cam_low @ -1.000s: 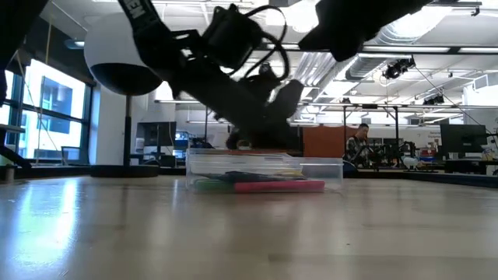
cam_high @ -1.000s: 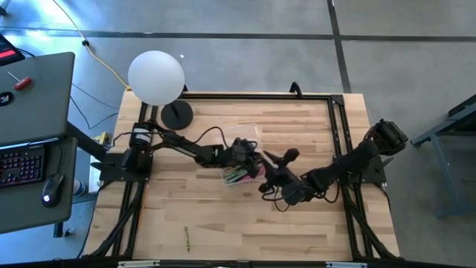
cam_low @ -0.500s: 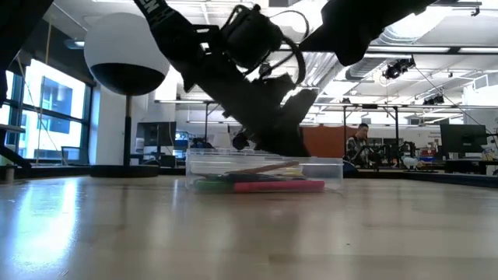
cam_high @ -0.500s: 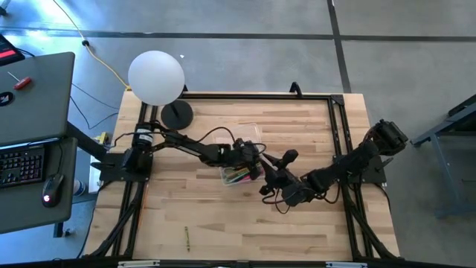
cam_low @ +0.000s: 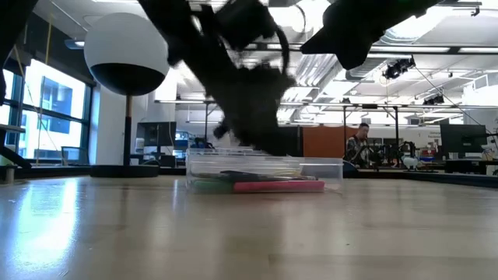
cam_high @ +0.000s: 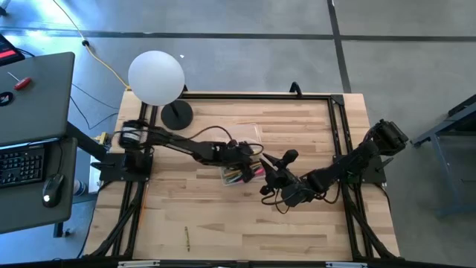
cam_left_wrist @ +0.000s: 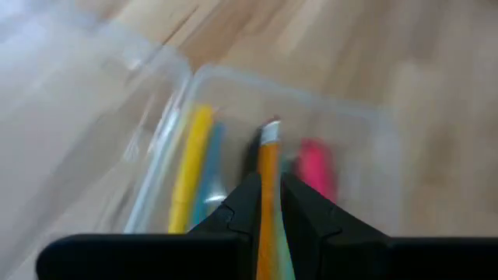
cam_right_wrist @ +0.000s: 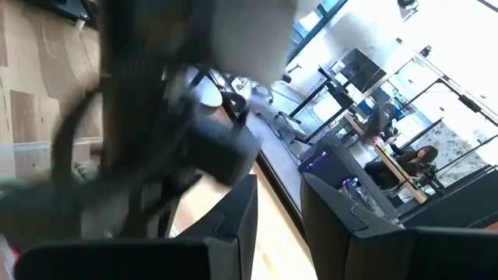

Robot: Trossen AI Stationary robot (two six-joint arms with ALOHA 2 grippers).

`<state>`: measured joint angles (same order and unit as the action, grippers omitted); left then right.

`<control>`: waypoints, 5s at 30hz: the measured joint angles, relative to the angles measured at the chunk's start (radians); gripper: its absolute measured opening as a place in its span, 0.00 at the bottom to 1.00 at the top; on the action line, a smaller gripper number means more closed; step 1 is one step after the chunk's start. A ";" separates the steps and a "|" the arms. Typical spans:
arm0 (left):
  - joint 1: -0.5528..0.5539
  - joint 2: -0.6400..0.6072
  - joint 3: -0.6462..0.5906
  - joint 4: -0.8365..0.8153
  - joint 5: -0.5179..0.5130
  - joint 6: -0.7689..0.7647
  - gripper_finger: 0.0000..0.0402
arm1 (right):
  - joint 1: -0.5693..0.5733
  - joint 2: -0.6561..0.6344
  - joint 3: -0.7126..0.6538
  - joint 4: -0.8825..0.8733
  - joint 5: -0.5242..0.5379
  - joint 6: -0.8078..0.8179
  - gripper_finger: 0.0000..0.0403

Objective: Pick & place school supplies into a supply box
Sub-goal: Put the yellow pencil into the transparent supply box

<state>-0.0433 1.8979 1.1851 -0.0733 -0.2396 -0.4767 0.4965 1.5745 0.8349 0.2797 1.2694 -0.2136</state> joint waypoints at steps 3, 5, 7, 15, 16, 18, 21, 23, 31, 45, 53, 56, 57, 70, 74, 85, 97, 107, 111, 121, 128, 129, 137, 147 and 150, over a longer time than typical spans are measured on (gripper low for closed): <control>-0.030 -0.110 0.001 -0.100 0.004 -0.002 0.21 | 0.000 0.000 0.000 -0.007 -0.001 0.005 0.19; -0.063 -0.185 0.002 -0.169 -0.036 -0.003 0.21 | 0.000 0.000 0.000 -0.008 -0.002 0.005 0.19; -0.104 -0.273 0.000 -0.286 -0.082 -0.036 0.21 | 0.000 0.000 0.000 -0.010 -0.001 0.005 0.19; -0.419 -0.468 0.000 -0.775 -0.488 -0.497 0.21 | -0.004 0.000 0.000 -0.037 -0.004 0.041 0.19; -0.467 -0.468 0.000 -0.852 -0.552 -0.623 0.21 | -0.005 0.000 0.000 -0.039 -0.002 0.041 0.19; -0.550 -0.463 -0.016 -0.991 -0.624 -0.881 0.21 | -0.008 0.000 0.000 -0.036 -0.004 0.036 0.19; -0.636 -0.436 -0.075 -1.079 -0.586 -1.168 0.21 | -0.014 0.000 0.000 -0.028 -0.003 0.033 0.19; -0.662 -0.434 -0.122 -1.146 -0.464 -1.277 0.21 | -0.021 0.000 0.000 -0.028 -0.012 0.038 0.19; -0.665 -0.429 -0.296 -1.214 0.061 -1.538 0.21 | -0.039 0.000 0.000 -0.043 -0.097 0.108 0.19; -0.664 -0.430 -0.482 -1.099 0.300 -1.596 0.21 | -0.044 0.000 0.000 -0.055 -0.155 0.128 0.19; -0.665 -0.430 -0.482 -1.129 0.387 -1.577 0.21 | -0.045 0.000 0.000 -0.056 -0.156 0.128 0.19; -0.665 -0.423 -0.482 -1.129 0.383 -1.574 0.21 | -0.045 0.000 0.000 -0.058 -0.179 0.128 0.19; -0.665 -0.423 -0.482 -1.129 0.380 -1.574 0.21 | -0.045 0.000 0.000 -0.058 -0.188 0.128 0.19; -0.751 -0.423 -0.572 -1.005 0.398 -1.658 0.21 | -0.045 0.000 0.000 -0.058 -0.228 0.139 0.19; -0.764 -0.426 -0.599 -0.966 0.393 -1.682 0.21 | -0.045 0.000 0.000 -0.058 -0.229 0.146 0.19; -0.764 -0.427 -0.557 -0.948 0.275 -1.707 0.21 | -0.045 0.000 0.000 -0.058 -0.227 0.158 0.19; -0.713 -0.420 -0.446 -0.757 -0.267 -1.626 0.21 | -0.047 0.000 0.000 -0.065 -0.229 0.157 0.19; -0.650 -0.421 -0.445 -0.604 -0.282 -1.463 0.21 | -0.047 0.000 0.000 -0.073 -0.242 0.172 0.19; -0.653 -0.370 -0.445 -0.535 -0.264 -1.461 0.21 | -0.047 0.000 0.000 -0.076 -0.274 0.173 0.19; -0.653 -0.210 -0.393 -0.523 -0.225 -1.423 0.21 | -0.048 0.000 0.000 -0.080 -0.284 0.167 0.19; -0.655 -0.220 -0.175 -0.883 -0.253 -1.371 0.21 | -0.052 0.000 0.000 -0.080 -0.280 0.163 0.19; -0.656 -0.219 -0.129 -0.966 -0.211 -1.405 0.21 | -0.054 0.000 0.000 -0.079 -0.280 0.161 0.19; -0.683 -0.215 0.028 -1.117 -0.102 -1.601 0.21 | -0.065 0.000 0.000 -0.078 -0.320 0.188 0.19; -0.697 -0.035 -0.020 -1.140 0.089 -1.727 0.21 | -0.065 0.000 0.000 -0.082 -0.375 0.198 0.19; -0.700 -0.012 -0.019 -1.132 0.065 -1.744 0.21 | -0.065 0.000 0.000 -0.082 -0.375 0.213 0.19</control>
<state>-0.7437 1.8860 1.1664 -1.2049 -0.1747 -2.2210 0.4313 1.5749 0.8349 0.1973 0.8945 -0.0008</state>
